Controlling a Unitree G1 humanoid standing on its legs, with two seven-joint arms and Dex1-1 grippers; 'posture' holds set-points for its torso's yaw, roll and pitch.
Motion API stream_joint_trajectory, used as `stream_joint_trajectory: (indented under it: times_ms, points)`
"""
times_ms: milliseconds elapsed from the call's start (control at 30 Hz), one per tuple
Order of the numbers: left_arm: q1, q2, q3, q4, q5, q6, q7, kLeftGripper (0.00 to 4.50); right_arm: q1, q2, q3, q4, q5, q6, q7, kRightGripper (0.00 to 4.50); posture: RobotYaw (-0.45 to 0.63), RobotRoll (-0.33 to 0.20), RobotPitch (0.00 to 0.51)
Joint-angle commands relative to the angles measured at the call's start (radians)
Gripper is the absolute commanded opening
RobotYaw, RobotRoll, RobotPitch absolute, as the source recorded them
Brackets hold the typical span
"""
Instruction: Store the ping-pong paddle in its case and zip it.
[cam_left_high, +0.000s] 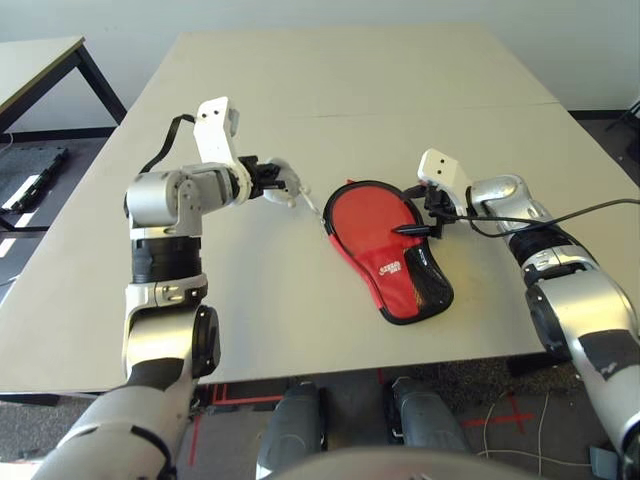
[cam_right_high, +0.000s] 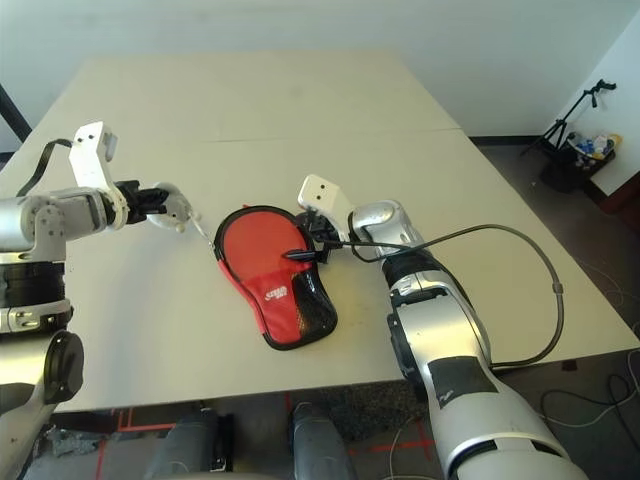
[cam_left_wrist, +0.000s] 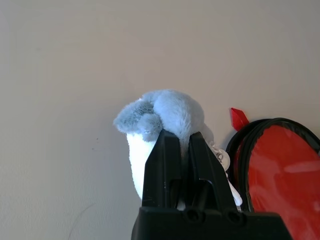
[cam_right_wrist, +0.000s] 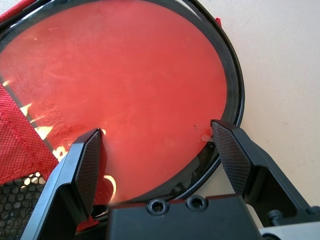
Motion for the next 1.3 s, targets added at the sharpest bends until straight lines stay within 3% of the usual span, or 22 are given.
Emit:
stream_joint_trajectory:
  times_ms: [33,333,500,900,1267,1300]
  points:
    - [-0.089,0.001,-0.032,0.148,0.057,-0.163,0.008,0.01,0.082,0.001,0.089,0.061,-0.093,0.042,0.011,4.5,0.02,0.0,0.109]
    - [-0.371,-0.064,-0.07,0.705,0.142,-0.586,0.011,0.01,0.092,-0.003,0.091,0.045,-0.093,0.044,0.007,4.5,-0.01,0.0,0.112]
    - [-0.471,-0.118,-0.072,0.889,0.178,-0.757,0.031,0.01,0.1,-0.008,0.089,0.031,-0.09,0.048,0.005,4.5,-0.04,0.0,0.11]
    - [-0.556,-0.304,-0.091,0.982,0.244,-0.878,0.009,0.01,0.116,-0.014,0.08,-0.002,-0.079,0.061,-0.012,4.5,-0.09,0.0,0.097]
    - [-0.516,-0.47,-0.131,0.973,0.302,-0.864,-0.067,0.01,0.127,-0.013,0.077,-0.015,-0.075,0.06,-0.039,4.5,-0.11,0.0,0.098]
    - [-0.513,-0.476,-0.133,0.973,0.305,-0.864,-0.069,0.32,0.127,-0.012,0.077,-0.015,-0.075,0.06,-0.041,4.5,-0.11,0.0,0.098]
